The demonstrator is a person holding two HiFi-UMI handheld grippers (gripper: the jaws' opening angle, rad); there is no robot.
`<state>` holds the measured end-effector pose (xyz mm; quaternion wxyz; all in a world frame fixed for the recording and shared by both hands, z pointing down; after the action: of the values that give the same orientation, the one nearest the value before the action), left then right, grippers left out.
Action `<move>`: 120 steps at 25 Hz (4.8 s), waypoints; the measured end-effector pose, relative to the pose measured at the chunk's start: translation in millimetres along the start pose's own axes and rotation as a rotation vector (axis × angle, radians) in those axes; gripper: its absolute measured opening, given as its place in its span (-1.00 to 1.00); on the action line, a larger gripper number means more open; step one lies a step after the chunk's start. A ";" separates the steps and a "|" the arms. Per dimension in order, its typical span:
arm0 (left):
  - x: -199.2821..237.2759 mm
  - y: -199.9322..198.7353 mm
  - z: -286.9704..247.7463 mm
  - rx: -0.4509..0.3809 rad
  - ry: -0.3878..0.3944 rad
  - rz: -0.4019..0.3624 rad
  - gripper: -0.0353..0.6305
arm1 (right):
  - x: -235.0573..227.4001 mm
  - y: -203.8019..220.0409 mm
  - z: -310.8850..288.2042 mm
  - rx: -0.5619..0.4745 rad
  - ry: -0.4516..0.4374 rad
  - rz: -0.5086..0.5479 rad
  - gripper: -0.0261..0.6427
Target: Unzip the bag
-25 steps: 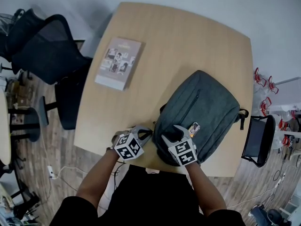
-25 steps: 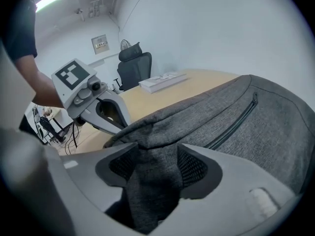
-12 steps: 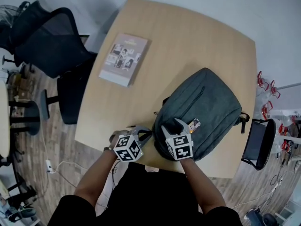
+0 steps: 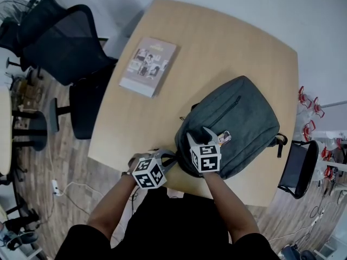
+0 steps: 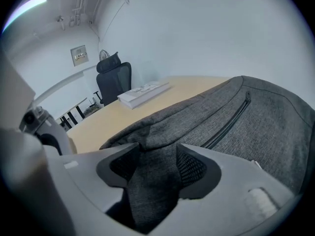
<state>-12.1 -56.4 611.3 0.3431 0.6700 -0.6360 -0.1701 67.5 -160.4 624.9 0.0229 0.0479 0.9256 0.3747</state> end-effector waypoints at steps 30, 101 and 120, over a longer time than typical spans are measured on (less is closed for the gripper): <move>-12.2 -4.0 -15.1 -0.036 -0.070 0.082 -0.82 | -39.0 118.5 146.5 -0.057 -0.516 1.101 -0.01; -40.2 10.5 -21.6 -0.071 -0.220 0.212 -0.80 | -43.4 104.4 90.3 -0.048 -0.113 1.018 -0.55; -44.2 -11.0 -42.1 -0.143 -0.198 0.237 -0.79 | 3.7 101.8 87.8 -0.063 -0.045 0.904 -0.55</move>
<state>18.0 -3.9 624.4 0.3434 0.5442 -0.7275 -0.2383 77.9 -26.6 632.7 -0.1213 0.4548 0.7991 0.3740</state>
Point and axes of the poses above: the fingertips, and each gripper's own axes: z backward along the fingers, x to its left, y out of its underside, the point moved 1 cm from there along z, backward along the fingers, and after that the axes turned 13 degrees about y, right-handed, at the moved point
